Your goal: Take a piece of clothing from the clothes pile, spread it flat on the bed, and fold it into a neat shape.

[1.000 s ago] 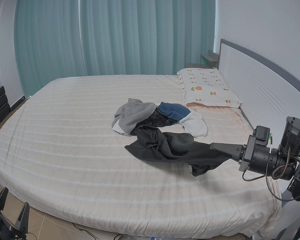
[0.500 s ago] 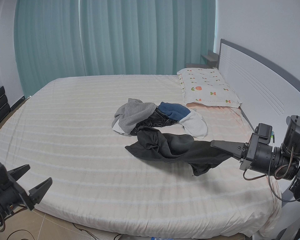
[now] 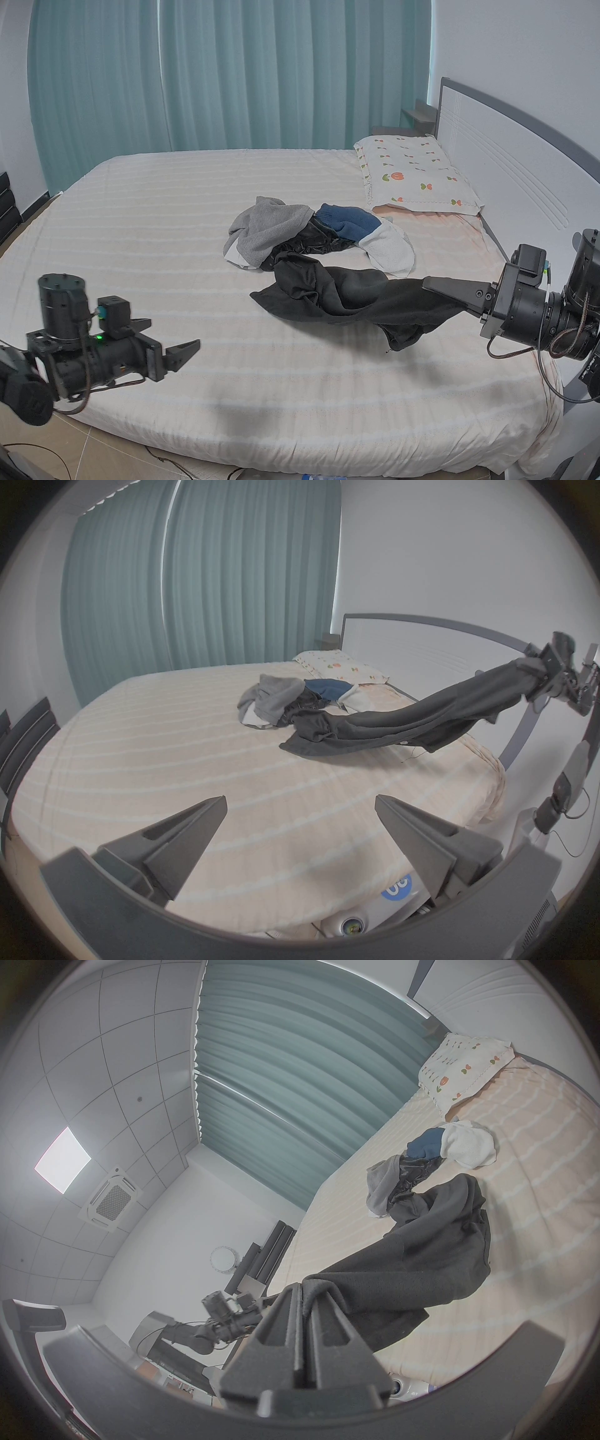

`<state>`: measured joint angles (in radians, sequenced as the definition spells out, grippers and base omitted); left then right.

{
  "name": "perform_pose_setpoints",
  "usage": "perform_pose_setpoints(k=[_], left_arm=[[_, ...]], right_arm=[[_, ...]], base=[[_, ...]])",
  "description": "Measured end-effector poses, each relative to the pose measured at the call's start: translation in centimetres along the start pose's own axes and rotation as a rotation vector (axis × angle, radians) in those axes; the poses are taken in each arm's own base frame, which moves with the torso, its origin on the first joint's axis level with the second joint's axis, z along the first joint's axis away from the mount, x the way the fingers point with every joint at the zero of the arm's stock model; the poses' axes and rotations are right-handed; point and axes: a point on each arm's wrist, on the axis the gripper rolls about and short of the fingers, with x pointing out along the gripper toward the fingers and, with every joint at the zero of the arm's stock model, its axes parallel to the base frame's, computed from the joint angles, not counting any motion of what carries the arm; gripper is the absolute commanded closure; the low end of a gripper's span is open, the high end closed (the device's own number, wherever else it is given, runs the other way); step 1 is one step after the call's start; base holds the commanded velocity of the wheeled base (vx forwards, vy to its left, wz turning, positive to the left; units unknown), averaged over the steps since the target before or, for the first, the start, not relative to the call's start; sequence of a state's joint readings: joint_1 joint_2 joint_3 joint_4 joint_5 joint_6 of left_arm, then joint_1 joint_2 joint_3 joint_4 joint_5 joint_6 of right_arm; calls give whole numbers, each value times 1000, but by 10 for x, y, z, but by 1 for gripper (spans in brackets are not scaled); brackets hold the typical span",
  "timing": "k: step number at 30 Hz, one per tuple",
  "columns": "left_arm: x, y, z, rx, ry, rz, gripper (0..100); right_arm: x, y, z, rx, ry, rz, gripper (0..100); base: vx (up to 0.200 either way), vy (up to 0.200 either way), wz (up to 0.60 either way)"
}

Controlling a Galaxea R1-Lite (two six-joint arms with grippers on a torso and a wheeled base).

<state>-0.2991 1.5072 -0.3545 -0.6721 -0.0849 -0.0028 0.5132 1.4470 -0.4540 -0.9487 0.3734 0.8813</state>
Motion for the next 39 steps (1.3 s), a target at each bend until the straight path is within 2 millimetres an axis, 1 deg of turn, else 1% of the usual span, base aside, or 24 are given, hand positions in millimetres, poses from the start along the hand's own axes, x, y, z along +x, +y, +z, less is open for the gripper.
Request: perform_pose_setpoints(k=[4,10,14,18,26,34,39], left_arm=[[46,-15,-4,-7,35,-11,0],[115,-51,-11,-1,48,-35,0],[148,-71,-18,4,25,-52,0],[179,-82,-22,-3,-38,-50,0],[231,-86,-31,-16,-83,-13,0],[278,-78,-31,-41,-156,13,0],[302,-74,-28,-56,-209,34,0]], right_arm=[[-1,1,1,-2,-9,-2,100],[-3,2,3,-6,-26,-3,100],[-5,3,4,-8,-38,-2,100],[-7,3,6,-10,-47,-3,100],[-9,3,6,-10,-64,-15,100],[-10,4,7,-12,-82,-22,100],[-11,5,9,-15,-91,-20,100]], base=[[0,0,0],[0,0,0],[0,0,0],[0,0,0],[0,0,0],[0,0,0],[0,0,0]])
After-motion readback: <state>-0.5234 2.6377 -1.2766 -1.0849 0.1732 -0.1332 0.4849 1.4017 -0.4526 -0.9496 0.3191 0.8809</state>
